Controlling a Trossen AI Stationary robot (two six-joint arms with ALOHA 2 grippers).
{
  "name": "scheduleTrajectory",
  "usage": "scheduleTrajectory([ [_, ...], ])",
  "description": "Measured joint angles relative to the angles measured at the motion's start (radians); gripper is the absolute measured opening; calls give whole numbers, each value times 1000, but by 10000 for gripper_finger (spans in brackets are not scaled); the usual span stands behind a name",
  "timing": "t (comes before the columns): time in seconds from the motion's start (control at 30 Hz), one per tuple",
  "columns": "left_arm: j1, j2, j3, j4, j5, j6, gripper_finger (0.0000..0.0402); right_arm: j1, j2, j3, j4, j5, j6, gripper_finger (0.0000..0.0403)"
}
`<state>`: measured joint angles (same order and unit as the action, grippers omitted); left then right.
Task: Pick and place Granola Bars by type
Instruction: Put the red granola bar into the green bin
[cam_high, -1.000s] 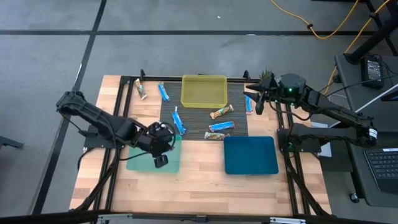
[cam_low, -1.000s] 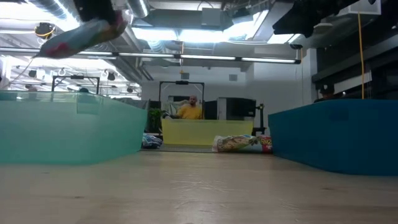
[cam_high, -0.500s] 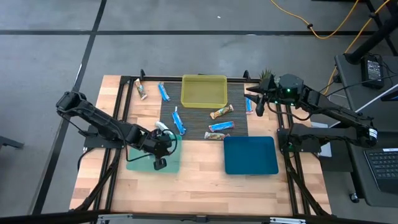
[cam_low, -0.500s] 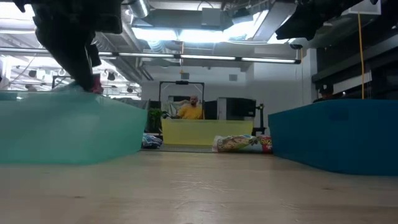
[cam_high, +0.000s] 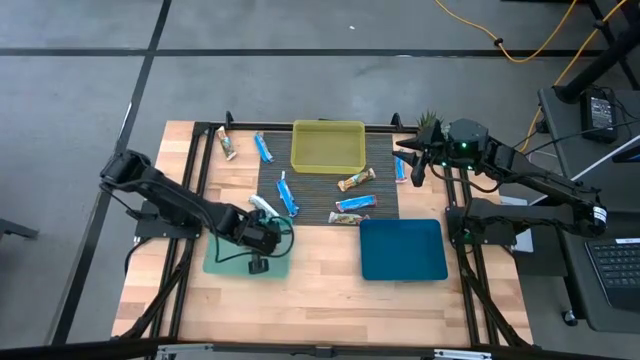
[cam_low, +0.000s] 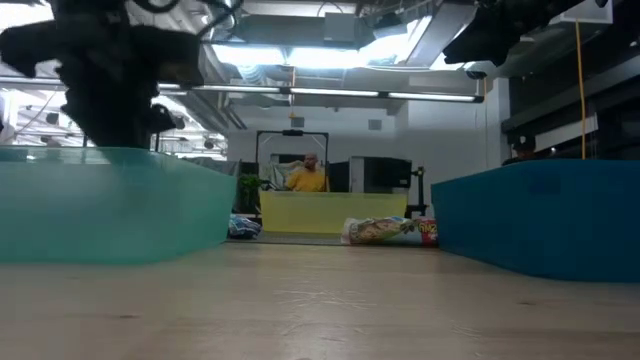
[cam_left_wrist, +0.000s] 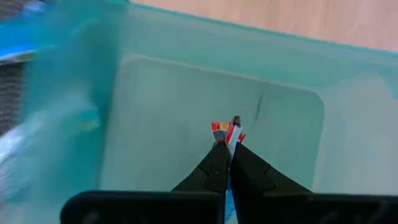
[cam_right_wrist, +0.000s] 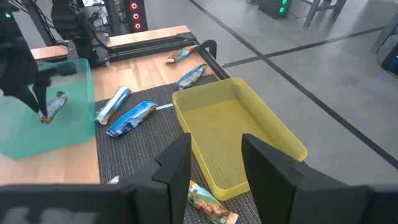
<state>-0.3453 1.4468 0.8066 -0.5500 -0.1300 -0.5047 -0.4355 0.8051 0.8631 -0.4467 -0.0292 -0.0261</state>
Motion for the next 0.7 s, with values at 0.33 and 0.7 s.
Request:
scheduleTrajectory([
  [0.33,1,86,0,74,44,-2,10,0,0,0,-1,-1,21,145],
  [0.7,1,90,0,81,46,-20,31,0,0,0,-2,-1,23,145],
])
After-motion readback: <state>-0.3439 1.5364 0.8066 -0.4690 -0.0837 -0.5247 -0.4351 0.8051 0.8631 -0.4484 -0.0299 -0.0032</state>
